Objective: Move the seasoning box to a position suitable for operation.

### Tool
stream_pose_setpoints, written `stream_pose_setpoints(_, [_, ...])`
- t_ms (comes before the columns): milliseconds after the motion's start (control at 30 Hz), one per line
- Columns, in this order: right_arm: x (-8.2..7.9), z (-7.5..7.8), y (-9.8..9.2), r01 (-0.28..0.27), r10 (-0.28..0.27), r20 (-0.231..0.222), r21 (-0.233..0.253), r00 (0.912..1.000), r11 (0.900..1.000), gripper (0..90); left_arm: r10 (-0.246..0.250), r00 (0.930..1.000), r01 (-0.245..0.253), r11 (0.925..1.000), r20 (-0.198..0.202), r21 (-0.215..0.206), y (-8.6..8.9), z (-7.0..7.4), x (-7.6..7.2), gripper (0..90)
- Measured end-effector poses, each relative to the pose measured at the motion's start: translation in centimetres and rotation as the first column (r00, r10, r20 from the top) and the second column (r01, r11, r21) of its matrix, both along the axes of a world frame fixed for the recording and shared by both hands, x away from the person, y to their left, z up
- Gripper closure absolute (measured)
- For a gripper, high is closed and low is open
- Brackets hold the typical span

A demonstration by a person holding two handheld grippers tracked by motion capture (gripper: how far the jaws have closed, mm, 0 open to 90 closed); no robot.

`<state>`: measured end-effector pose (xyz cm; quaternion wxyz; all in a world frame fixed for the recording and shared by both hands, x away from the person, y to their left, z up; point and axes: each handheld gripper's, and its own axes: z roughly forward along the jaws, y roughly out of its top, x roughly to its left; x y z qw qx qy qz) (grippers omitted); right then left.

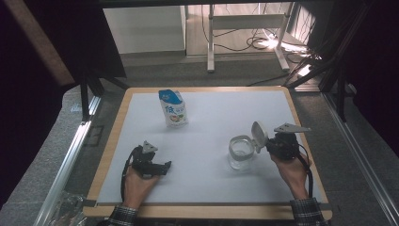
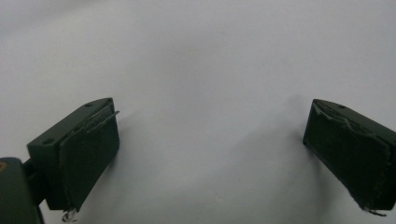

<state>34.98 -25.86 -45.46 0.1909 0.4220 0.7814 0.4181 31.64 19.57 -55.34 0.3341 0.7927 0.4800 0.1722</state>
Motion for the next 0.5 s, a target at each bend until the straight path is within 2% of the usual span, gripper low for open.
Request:
stream_pose_setpoints(100, [-0.1,0.0,-0.1,0.003,-0.003,0.003,0.003,1.0000,1.000,89.8,0.000,1.0000,0.000,1.0000,-0.001,0.001,0.0,0.0,0.0,3.2])
stream_pose_setpoints(200, [-0.2,-0.1,-0.2,0.018,-0.017,0.019,-0.016,0.9997,1.000,89.0,-0.001,1.0000,0.001,1.0000,-0.004,0.002,0.0,0.0,0.0,2.9])
stream_pose_setpoints(500, [-1.3,-0.8,-1.1,0.079,-0.077,0.049,-0.042,0.9958,0.996,70.6,-0.003,1.0000,0.003,1.0000,-0.008,0.002,0.0,0.0,0.1,2.9])
